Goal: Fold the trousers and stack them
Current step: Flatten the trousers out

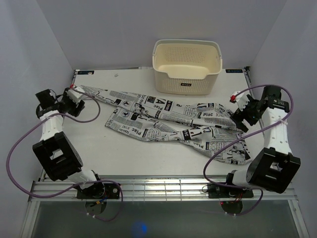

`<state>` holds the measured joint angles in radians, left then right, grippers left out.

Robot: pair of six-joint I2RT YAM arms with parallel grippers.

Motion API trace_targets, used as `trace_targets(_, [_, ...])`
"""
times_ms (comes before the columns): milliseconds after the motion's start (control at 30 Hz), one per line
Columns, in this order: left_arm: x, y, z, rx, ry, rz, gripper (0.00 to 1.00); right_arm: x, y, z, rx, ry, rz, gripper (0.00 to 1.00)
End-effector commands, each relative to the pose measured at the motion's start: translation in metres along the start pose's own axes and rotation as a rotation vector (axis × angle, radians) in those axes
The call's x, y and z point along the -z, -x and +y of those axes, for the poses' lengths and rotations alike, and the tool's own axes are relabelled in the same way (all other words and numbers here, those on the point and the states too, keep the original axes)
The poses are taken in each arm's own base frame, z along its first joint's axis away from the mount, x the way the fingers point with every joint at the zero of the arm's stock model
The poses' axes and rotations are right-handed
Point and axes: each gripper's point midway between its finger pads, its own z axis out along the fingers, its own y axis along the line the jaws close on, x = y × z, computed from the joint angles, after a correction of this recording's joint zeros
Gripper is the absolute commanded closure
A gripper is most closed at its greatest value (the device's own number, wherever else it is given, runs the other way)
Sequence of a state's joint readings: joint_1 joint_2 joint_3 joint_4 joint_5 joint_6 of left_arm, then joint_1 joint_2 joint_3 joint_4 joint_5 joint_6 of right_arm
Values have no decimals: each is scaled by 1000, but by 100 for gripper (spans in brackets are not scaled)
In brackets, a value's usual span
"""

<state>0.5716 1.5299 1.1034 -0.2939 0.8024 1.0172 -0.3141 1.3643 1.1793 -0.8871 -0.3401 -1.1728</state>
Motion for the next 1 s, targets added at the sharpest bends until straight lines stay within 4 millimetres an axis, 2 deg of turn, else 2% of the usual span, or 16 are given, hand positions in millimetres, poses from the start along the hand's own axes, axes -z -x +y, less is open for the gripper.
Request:
trace_targets(0, [-4, -19, -130, 2, -415, 102, 31, 18, -30, 64, 108, 212, 105, 3])
trace_targets(133, [-29, -15, -164, -75, -507, 130, 20, 18, -53, 100, 139, 317, 161, 5])
trace_targets(333, [-64, -14, -186, -204, -519, 162, 17, -2, -80, 140, 94, 429, 196, 2])
trace_targets(367, [-68, -16, -197, -237, -538, 168, 16, -5, -84, 144, 86, 443, 205, 2])
trace_targets(467, [-84, -26, -206, -332, -528, 197, 17, -19, -98, 163, 49, 500, 229, 2])
trace_targets(567, [-91, -37, -211, -364, -540, 246, 22, -29, -106, 162, 64, 480, 252, 4])
trace_targets(600, [-92, -40, -210, -378, -543, 257, 31, -33, -110, 162, 65, 480, 263, 5])
trace_targets(667, [-90, -49, -211, -389, -560, 306, 49, -39, -118, 159, 64, 459, 289, 16])
trace_targets(700, [-91, -47, -206, -382, -550, 317, 66, -46, -119, 151, 71, 423, 289, 23])
trace_targets(733, [-85, -49, -205, -365, -559, 338, 74, -47, -120, 148, 68, 406, 299, 39])
trace_targets(767, [-80, -47, -203, -354, -565, 347, 82, -48, -121, 145, 68, 395, 301, 46])
trace_targets(800, [-76, -29, -191, -353, -539, 322, 89, -50, -119, 138, 74, 363, 291, 53])
trace_targets(833, [-60, -27, -192, -295, -565, 342, 100, -50, -117, 136, 77, 352, 287, 66])
trace_targets(900, [-29, 1, -189, -234, -582, 304, 100, -47, -113, 127, 87, 311, 272, 84])
trace_targets(933, [-19, 17, -176, -228, -554, 279, 100, -46, -111, 123, 94, 294, 264, 92])
trace_targets(967, [-7, 28, -171, -219, -541, 267, 100, -43, -108, 117, 104, 269, 256, 92])
